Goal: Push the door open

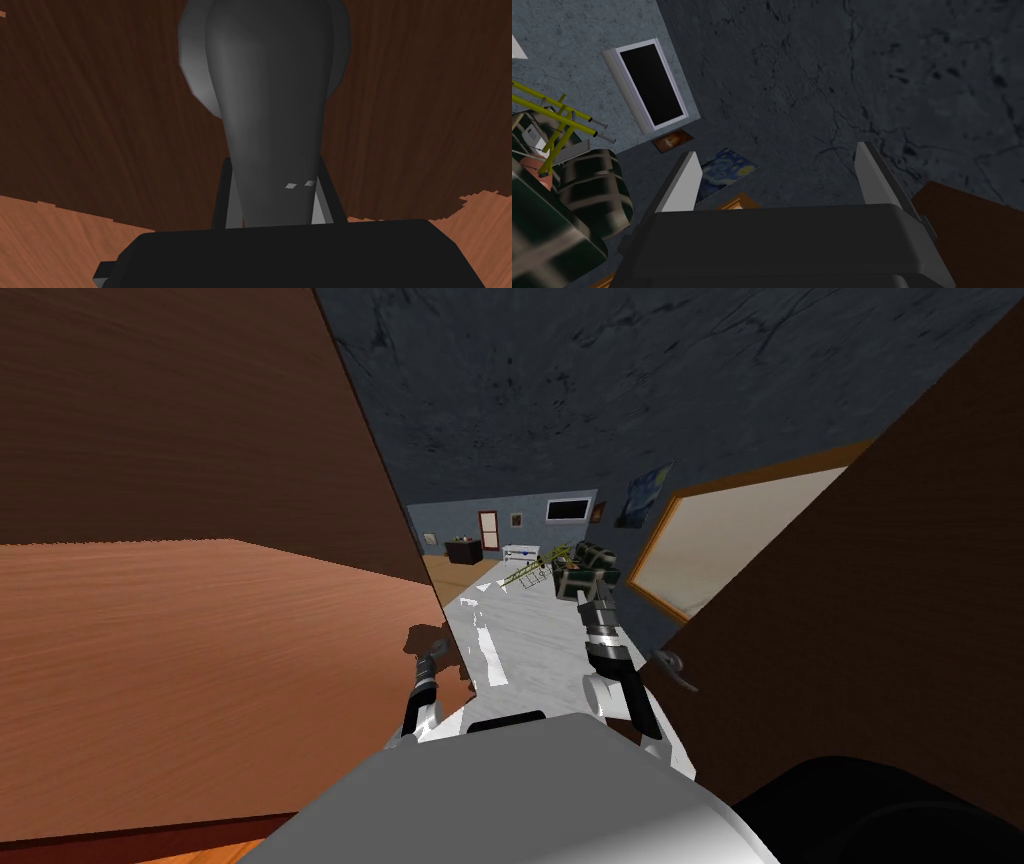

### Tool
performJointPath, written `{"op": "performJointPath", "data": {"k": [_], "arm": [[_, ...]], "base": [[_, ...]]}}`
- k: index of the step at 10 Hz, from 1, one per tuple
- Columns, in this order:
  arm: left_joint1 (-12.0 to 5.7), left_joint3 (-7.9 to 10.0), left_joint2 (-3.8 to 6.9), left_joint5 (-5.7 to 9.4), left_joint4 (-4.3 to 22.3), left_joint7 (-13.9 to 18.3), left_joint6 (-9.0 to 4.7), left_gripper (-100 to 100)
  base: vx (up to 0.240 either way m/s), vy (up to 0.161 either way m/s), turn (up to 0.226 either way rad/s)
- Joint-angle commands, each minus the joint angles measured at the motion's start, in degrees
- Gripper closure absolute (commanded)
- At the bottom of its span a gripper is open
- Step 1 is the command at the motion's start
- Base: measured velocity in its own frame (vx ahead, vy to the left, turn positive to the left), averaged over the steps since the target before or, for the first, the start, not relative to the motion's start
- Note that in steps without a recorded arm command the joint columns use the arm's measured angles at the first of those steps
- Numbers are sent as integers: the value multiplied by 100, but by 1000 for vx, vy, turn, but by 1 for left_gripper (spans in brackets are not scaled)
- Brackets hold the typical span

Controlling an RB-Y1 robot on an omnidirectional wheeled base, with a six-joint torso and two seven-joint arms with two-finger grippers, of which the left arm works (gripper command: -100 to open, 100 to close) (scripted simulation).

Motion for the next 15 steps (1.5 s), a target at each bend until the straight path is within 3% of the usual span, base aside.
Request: {"op": "performJointPath", "data": {"k": [1, 8, 12, 15], "arm": [[61, 117, 46, 67, -136, -44, 28, 100], [87, 499, 91, 311, -104, -179, -10, 100], [144, 616, 120, 382, -115, -215, 3, 100], [161, 819, 158, 529, -105, -303, -32, 100]], "base": [[185, -40, 61], [196, -37, 59], [147, -32, 50], [175, -4, 43]]}}
